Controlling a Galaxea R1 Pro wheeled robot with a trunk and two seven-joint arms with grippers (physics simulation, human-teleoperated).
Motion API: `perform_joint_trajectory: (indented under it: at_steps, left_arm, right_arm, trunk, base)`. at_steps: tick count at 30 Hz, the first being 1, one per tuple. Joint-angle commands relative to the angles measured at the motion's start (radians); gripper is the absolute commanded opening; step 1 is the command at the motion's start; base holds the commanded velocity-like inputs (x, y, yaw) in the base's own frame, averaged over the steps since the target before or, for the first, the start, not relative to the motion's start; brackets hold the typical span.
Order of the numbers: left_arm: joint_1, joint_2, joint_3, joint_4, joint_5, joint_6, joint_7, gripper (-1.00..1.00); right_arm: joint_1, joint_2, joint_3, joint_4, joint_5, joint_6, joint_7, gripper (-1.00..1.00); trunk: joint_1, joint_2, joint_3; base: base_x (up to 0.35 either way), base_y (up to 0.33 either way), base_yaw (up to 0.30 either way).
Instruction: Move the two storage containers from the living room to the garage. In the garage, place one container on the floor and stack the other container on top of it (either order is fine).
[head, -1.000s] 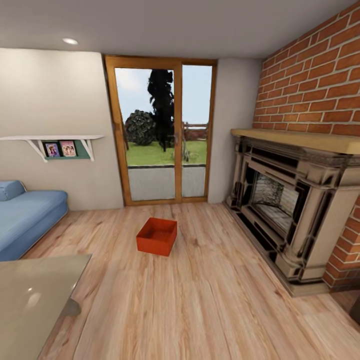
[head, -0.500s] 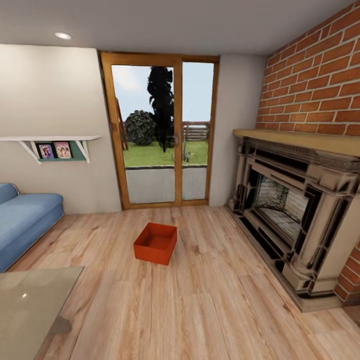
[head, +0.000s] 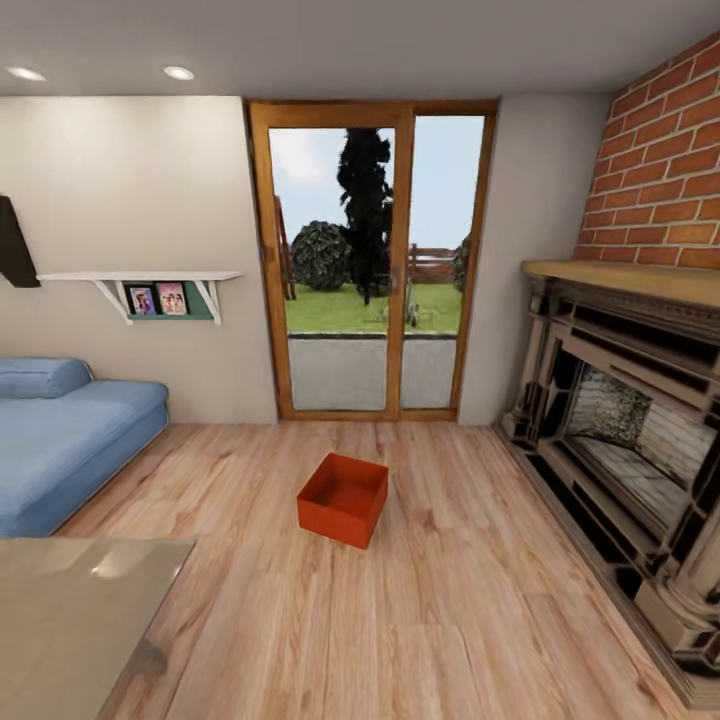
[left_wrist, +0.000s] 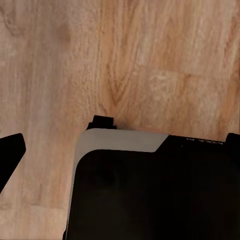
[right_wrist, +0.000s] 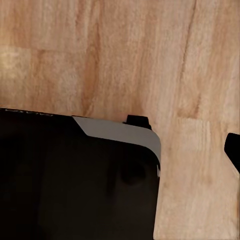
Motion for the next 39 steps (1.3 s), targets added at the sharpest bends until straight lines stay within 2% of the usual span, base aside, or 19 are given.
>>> perform_joint_trajectory:
  at_steps: [1,7,39]
  left_arm:
    - [-0.001,0.0,0.004,0.001,0.006,-0.003,-0.001,1.0]
    - [-0.001,0.0,0.004,0.001,0.006,-0.003,-0.001,1.0]
    - [-0.001,0.001,0.004,0.001,0.006,-0.003,-0.001,1.0]
  right_arm:
    - [0.0,0.001,0.008,0.002,-0.007,-0.003,0.0,1.0]
    - [0.0,0.001,0.007,0.002,-0.007,-0.002,0.0,1.0]
    - [0.0,0.0,0.007,0.002,-0.007,-0.002,0.0,1.0]
  trunk:
    - [0.001,-0.001,-0.001]
    - [0.001,-0.001,-0.001]
    - [0.001,-0.001,-0.001]
  base:
    - [0.323,0.0,0.27]
    - [0.323,0.0,0.121]
    - [0.323,0.0,0.001]
